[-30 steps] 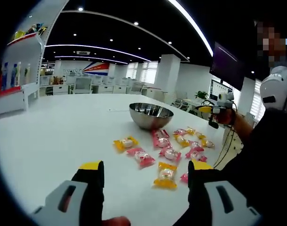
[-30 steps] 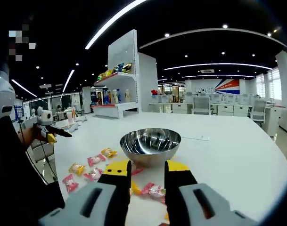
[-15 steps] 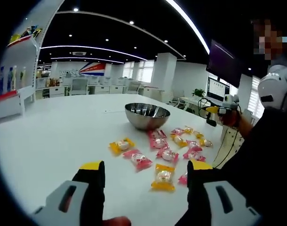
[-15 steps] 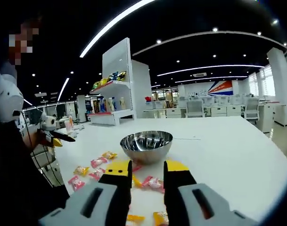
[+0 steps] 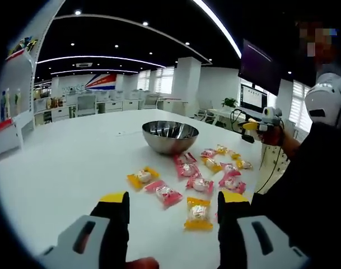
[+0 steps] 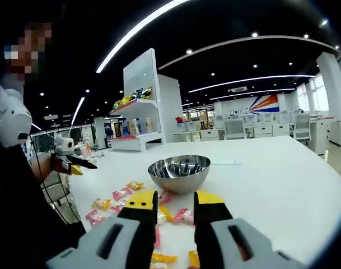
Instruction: Pick up the marshmallows scattered on the table and place them into the bowl on the table
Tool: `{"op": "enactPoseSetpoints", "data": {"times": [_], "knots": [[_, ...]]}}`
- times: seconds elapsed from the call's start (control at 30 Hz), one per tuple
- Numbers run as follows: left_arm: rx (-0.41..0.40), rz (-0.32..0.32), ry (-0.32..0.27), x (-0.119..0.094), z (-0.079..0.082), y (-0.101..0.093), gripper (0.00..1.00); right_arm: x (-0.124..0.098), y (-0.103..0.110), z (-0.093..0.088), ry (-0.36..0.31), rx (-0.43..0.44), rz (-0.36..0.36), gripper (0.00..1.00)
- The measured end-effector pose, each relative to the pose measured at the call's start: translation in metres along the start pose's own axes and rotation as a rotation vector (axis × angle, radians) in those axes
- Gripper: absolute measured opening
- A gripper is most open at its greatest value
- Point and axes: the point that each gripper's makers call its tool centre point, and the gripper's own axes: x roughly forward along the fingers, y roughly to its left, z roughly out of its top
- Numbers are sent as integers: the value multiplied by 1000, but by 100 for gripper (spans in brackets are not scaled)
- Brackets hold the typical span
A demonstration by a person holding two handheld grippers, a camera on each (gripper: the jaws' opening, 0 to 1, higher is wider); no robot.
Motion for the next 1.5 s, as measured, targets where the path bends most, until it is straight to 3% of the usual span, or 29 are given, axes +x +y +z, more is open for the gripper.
{"op": "enactPoseSetpoints", "data": {"times": [0.63, 0.83, 1.27, 1.5], "knots": [[129, -103, 135, 61, 5, 16, 62, -5, 2, -1, -9, 18, 18, 25], [163, -119, 173, 74, 5, 20, 62, -6, 4, -14, 57, -22, 27, 25], [201, -115, 249, 107, 2, 46, 54, -6, 15, -20, 85, -35, 66, 25], [266, -143, 286, 119, -4, 51, 49, -6, 14, -20, 80, -31, 61, 25]]}}
